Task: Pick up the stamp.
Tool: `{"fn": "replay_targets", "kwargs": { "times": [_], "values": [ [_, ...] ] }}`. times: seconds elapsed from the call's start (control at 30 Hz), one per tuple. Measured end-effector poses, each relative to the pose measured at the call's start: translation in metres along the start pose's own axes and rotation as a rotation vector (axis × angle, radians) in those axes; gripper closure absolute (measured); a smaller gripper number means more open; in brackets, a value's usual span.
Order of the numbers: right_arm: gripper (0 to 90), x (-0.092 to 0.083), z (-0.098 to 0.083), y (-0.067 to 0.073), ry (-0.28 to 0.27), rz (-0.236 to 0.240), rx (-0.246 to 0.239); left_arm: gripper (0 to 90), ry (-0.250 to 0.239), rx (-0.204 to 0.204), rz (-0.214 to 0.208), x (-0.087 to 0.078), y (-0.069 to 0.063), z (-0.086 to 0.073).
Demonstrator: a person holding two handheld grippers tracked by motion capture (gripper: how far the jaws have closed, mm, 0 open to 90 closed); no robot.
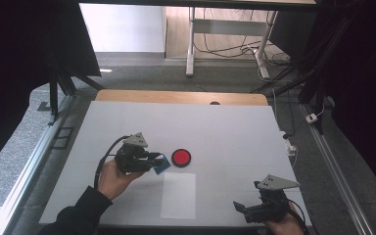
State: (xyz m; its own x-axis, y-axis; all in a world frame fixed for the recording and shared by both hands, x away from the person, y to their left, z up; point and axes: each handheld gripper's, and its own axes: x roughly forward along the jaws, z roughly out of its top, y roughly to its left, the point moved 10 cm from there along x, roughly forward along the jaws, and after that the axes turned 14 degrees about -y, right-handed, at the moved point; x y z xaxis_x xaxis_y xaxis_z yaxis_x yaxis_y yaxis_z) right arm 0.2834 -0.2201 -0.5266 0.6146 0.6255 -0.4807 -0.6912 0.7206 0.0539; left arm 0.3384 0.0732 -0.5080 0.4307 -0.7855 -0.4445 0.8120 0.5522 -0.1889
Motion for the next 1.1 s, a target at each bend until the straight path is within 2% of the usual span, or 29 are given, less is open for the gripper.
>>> {"fn": "replay_targets", "kwargs": {
  "times": [0.07,0.13,0.23,0.37,0.47,0.5,0.57,0.6,0.67,0.77,0.8,0.9,1.1],
  "values": [
    [0.0,0.000,0.000,0.000,0.003,0.001,0.004,70.7,-0.004,-0.001,-0.006,-0.002,-0.002,0.000],
    [0.0,0.001,0.000,0.000,0.003,0.003,0.004,70.7,-0.036,-0.006,-0.026,-0.008,-0.008,0.002],
    [0.0,0.001,0.000,0.001,0.001,0.004,0.000,70.7,-0.049,-0.006,-0.035,-0.010,-0.012,0.001],
    [0.0,0.002,0.000,0.001,0.007,0.006,-0.014,70.7,-0.056,0.042,-0.066,-0.014,-0.026,-0.002],
    [0.0,0.002,0.000,0.002,0.005,0.008,-0.015,70.7,-0.069,0.046,-0.086,-0.015,-0.031,-0.001],
    [0.0,0.001,0.000,0.002,0.003,0.009,-0.016,70.7,-0.071,0.054,-0.107,-0.016,-0.037,-0.002],
    [0.0,0.001,0.000,0.002,0.002,0.011,-0.014,70.7,-0.075,0.063,-0.110,-0.017,-0.038,-0.002],
    [0.0,0.001,0.000,0.001,0.004,0.011,-0.013,70.7,-0.086,0.083,-0.127,-0.018,-0.043,-0.001],
    [0.0,0.001,0.000,0.001,0.003,0.013,-0.009,70.7,-0.101,0.092,-0.144,-0.020,-0.047,0.000],
    [0.0,0.001,0.001,0.001,-0.004,0.014,0.000,70.7,-0.103,0.099,-0.154,-0.020,-0.049,0.000],
    [0.0,0.001,0.001,0.001,-0.004,0.011,0.000,70.7,-0.101,0.115,-0.159,-0.019,-0.052,0.000],
    [0.0,0.001,0.000,0.001,0.003,0.013,-0.001,70.7,-0.100,0.128,-0.165,-0.019,-0.053,0.000],
    [0.0,0.000,0.002,0.002,-0.012,0.017,-0.003,70.7,-0.109,0.131,-0.174,-0.019,-0.054,0.001]
  ]
}}
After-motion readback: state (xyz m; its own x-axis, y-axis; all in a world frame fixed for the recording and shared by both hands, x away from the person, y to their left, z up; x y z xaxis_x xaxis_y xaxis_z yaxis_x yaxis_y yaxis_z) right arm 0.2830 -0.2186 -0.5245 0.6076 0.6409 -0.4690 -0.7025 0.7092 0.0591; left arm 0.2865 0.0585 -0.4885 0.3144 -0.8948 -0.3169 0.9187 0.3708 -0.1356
